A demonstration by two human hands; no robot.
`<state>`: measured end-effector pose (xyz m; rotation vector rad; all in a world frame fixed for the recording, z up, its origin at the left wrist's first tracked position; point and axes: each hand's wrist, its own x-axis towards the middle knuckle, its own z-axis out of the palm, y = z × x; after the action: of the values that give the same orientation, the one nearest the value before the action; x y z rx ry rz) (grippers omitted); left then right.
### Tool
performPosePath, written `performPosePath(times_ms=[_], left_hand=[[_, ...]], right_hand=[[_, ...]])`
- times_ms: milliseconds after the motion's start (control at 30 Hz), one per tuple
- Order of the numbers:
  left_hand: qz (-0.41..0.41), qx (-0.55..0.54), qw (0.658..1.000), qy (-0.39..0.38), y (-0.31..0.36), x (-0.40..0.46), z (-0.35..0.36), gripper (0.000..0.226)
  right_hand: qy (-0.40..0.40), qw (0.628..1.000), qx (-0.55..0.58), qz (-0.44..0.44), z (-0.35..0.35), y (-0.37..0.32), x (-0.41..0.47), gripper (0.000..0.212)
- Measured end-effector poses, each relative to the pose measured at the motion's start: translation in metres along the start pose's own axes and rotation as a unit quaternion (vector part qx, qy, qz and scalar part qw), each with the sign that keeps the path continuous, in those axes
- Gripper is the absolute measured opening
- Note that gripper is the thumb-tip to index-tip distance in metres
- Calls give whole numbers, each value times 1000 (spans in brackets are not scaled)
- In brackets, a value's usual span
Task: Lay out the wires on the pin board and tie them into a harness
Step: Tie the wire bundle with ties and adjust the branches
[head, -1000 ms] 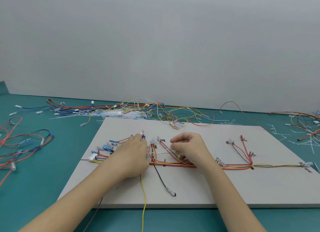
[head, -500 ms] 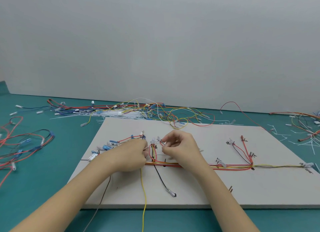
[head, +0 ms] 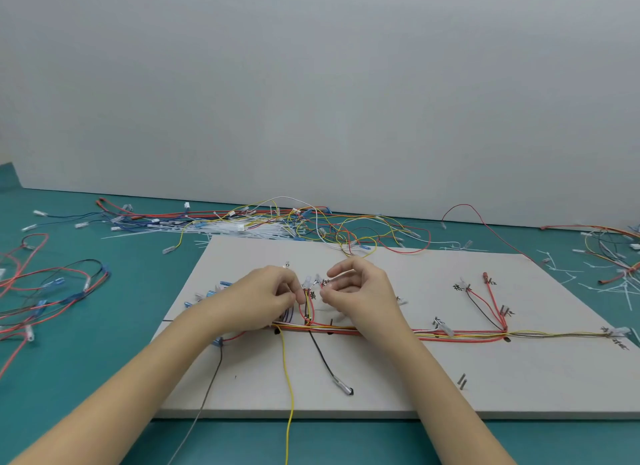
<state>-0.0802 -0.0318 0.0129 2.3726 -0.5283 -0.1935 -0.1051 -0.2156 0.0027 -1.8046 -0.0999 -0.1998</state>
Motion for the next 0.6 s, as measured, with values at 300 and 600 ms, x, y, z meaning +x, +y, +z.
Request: performPosePath(times_ms=[300, 600], left_hand=[[-56, -170, 983, -43, -1, -1, -9, 41], [-11, -180, 983, -41, -4, -1, -10, 26]], right_hand=[[-26, 998, 39, 38, 2, -1, -1, 19], [-26, 997, 58, 50, 1, -1, -3, 6]])
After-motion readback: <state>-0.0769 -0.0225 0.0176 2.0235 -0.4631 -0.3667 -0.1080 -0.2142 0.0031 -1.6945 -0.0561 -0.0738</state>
